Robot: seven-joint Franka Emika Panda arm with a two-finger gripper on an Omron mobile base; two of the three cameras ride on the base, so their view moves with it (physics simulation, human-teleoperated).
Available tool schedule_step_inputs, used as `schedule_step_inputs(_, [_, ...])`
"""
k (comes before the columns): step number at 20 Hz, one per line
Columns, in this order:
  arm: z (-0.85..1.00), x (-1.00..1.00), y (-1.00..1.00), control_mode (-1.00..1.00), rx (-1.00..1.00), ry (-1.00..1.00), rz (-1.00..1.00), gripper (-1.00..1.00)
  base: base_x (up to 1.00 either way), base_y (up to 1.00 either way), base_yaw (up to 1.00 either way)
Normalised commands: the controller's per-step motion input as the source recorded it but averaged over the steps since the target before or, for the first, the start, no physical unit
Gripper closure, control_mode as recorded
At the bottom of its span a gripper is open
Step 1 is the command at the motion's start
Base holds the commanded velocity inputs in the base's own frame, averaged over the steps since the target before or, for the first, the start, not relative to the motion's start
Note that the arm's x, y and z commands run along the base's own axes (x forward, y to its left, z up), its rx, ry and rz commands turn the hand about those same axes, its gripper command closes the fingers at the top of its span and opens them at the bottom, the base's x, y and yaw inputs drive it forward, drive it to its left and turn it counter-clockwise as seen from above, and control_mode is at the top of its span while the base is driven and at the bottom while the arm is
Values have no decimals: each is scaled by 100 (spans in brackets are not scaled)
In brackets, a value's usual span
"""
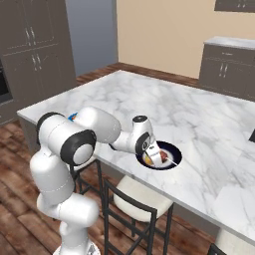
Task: Pick up the mango and apple from the fridge and place one fruit on each plate on the dining counter.
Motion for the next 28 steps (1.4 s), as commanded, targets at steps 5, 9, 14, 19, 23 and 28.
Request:
schedule_step_inputs(5, [-24,1,-2,-100,0,0,0,100,0,0,0])
schedule_step_inputs(9, [-29,2,0,-100,0,0,0,100,0,0,0])
schedule_step_inputs(14, [-10,7,0,-100,0,0,0,-100,0,0,0])
schedule_step_inputs(19, [2,0,-6,-100,6,-5,0,-100,0,0,0])
schedule_step_inputs(23, [9,0,0,-100,8,-16,0,-100,0,0,0])
schedule_step_inputs(28, [28,0,0,-100,10,-21,0,-100,0,0,0])
